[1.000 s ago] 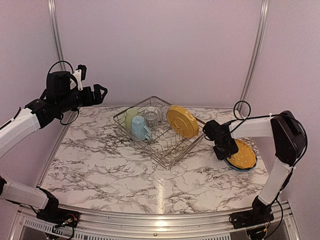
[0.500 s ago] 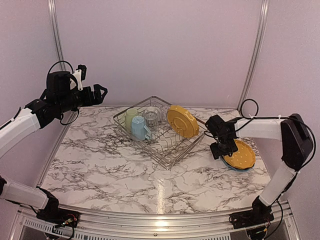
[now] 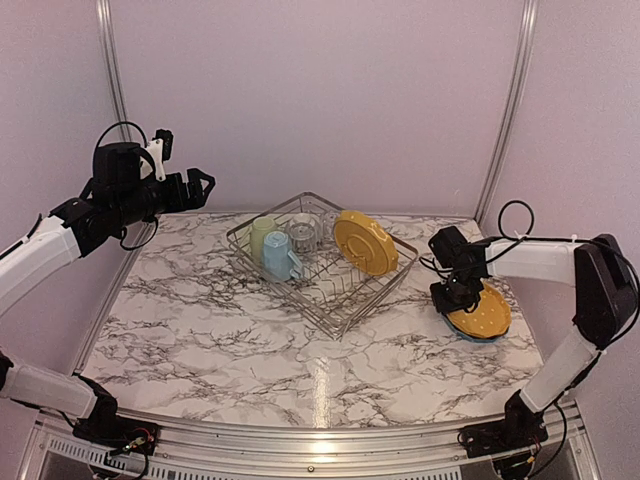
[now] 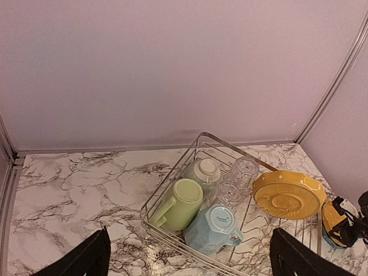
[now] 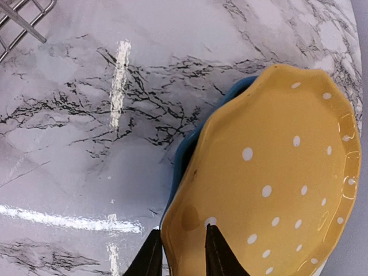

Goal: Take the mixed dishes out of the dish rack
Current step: Adjust the plate at the corner of the board, then grab the plate from the dish rack.

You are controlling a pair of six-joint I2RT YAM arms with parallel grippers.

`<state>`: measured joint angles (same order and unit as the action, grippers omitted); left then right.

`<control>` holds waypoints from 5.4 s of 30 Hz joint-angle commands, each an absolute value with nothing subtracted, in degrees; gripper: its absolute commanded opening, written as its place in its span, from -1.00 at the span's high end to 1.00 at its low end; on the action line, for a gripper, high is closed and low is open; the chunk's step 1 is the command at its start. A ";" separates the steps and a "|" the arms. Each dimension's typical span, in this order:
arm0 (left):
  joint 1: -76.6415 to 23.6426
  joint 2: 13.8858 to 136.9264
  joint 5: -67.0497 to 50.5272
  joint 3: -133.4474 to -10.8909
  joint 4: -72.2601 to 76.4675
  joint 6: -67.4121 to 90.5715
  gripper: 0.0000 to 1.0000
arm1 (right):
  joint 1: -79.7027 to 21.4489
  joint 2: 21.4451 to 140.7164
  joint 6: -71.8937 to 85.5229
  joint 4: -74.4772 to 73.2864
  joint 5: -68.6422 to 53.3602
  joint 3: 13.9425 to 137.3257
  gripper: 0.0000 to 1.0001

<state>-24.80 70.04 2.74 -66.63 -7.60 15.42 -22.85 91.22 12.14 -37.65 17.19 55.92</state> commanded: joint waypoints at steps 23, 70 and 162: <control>-24.74 70.04 1.59 -66.97 -7.86 15.58 -0.98 | -22.82 98.95 23.81 -38.55 23.64 63.68 0.71; -24.72 69.93 1.23 -67.07 -7.87 15.38 -0.98 | -18.81 95.28 0.09 -48.71 14.07 63.28 0.87; -24.70 72.80 -1.32 -67.24 -8.09 16.09 -0.98 | -13.71 115.93 -19.34 -44.00 -61.63 98.86 0.25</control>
